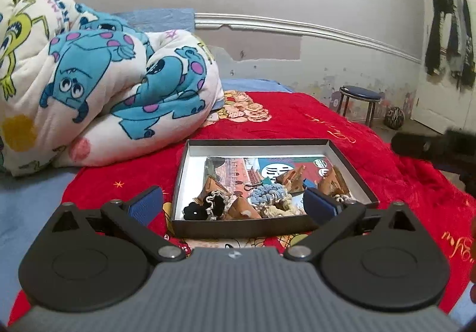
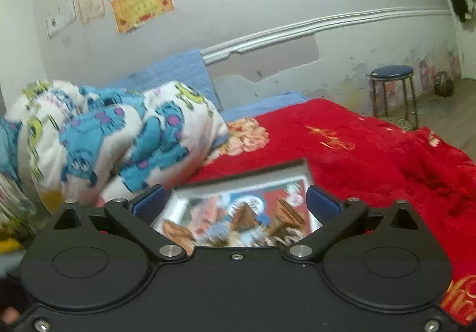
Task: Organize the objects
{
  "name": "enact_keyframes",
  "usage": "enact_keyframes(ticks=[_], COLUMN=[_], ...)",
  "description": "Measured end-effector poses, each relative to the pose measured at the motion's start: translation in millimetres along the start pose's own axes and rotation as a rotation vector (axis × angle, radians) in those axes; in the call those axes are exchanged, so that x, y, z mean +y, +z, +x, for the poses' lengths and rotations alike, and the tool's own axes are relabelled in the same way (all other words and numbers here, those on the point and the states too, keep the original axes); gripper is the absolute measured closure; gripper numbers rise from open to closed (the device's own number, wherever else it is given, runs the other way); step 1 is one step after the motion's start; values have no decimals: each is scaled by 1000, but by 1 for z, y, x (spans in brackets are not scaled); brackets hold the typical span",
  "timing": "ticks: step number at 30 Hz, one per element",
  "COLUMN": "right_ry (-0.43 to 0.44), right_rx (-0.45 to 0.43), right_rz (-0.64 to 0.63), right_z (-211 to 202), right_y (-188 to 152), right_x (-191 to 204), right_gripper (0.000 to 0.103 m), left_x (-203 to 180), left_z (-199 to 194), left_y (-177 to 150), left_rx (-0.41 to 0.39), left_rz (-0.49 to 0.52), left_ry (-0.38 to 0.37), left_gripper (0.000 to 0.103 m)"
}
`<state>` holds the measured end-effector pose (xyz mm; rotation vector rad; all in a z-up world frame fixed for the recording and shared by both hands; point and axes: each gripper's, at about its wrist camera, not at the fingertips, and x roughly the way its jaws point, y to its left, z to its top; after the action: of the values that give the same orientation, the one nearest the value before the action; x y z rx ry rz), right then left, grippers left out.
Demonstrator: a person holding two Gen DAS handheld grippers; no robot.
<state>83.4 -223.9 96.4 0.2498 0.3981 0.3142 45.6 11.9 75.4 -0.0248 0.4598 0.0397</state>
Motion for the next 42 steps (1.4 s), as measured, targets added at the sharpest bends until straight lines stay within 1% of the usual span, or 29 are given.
enact_keyframes(ticks=[3, 6, 8, 9, 11, 13, 15, 17, 19, 23, 29, 33, 37, 40, 42], right_ry=[-59, -110, -151, -165, -178, -171, -164, -168, -183, -199, -217, -208, -236, -252, -264], right_rx=[-16, -57, -81, -73, -28, 4, 40, 76, 88, 93, 89, 111, 165, 217, 262], right_rz=[-25, -18, -26, -36, -62, -112, -182, -249, -289, -283, -259, -262, -281, -283, -280], right_z=[-5, -10, -5, -1, 12, 18, 23, 26, 26, 23, 22, 27, 41, 55, 67], right_y=[-13, -29, -41, -46, -54, -61, -70, -76, -82, -85, -82, -82, -87, -93, -99], right_x=[-1, -5, -6, -7, -5, 0, 10, 21, 29, 34, 26, 25, 25, 22, 18], right_gripper=[0, 0, 0, 0, 0, 0, 0, 0, 0, 0, 0, 0, 0, 0, 0], left_x=[-1, 1, 3, 5, 8, 9, 6, 3, 3, 10, 10, 12, 9, 7, 7], left_z=[0, 5, 11, 14, 22, 29, 31, 31, 32, 31, 30, 37, 50, 65, 73], left_y=[-7, -18, -25, -28, -32, -36, -42, -45, -46, -46, -49, -55, -64, -74, -80], left_rx=[20, 58, 83, 98, 140, 178, 173, 176, 185, 199, 222, 261, 297, 355, 387], left_rz=[-6, -15, -34, -50, -66, -64, -36, -15, -24, -83, -77, -93, -89, -65, -68], left_ry=[-1, -20, 4, 11, 9, 19, 47, 50, 58, 36, 30, -5, -2, 25, 30], left_gripper=[0, 0, 0, 0, 0, 0, 0, 0, 0, 0, 0, 0, 0, 0, 0])
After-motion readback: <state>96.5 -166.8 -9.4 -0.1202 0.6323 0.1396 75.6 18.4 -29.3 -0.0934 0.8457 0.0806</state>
